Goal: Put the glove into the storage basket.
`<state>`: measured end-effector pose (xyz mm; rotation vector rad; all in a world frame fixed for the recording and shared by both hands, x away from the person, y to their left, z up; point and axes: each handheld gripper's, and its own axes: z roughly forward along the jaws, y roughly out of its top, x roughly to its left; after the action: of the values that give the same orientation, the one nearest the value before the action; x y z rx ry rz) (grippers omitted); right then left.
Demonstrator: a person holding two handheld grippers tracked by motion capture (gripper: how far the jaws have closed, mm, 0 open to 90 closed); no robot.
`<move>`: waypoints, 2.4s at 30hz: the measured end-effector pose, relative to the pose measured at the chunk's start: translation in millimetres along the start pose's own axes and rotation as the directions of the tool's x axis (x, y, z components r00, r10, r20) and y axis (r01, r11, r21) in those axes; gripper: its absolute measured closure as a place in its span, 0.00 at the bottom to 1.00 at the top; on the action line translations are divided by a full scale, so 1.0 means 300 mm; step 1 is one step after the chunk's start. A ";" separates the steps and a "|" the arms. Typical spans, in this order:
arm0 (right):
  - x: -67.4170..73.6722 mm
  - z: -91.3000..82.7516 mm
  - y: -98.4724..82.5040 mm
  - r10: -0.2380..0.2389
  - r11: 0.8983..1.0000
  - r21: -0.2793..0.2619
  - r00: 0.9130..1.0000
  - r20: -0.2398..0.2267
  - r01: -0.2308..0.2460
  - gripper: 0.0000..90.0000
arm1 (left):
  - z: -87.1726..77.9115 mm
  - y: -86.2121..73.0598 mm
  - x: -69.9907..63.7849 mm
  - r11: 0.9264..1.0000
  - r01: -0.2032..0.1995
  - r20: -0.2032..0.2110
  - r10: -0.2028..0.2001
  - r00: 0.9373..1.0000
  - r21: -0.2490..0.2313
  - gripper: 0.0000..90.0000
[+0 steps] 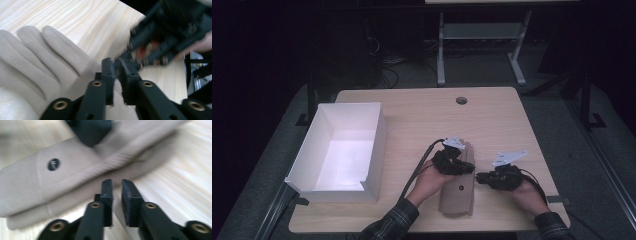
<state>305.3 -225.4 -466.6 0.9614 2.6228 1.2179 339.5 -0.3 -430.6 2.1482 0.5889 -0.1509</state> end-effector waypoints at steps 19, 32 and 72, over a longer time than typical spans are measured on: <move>-0.091 -0.032 -0.071 0.068 0.998 -0.032 0.965 0.255 -0.062 0.26 | 0.051 -0.112 -0.049 0.990 -0.035 -0.017 0.038 0.999 0.137 1.00; -0.091 -0.025 -0.072 0.066 0.998 -0.038 0.963 0.260 -0.058 0.22 | -0.068 -0.161 -0.023 0.981 -0.057 -0.110 0.078 0.991 0.183 1.00; -0.089 -0.022 -0.070 0.073 0.997 -0.040 0.962 0.261 -0.065 0.21 | -0.042 -0.143 0.087 0.974 -0.064 -0.253 0.119 0.960 0.216 0.15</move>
<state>313.7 -255.5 -481.8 1.1312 2.3772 1.0578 341.4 40.6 -462.4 2.4132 0.6467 0.1351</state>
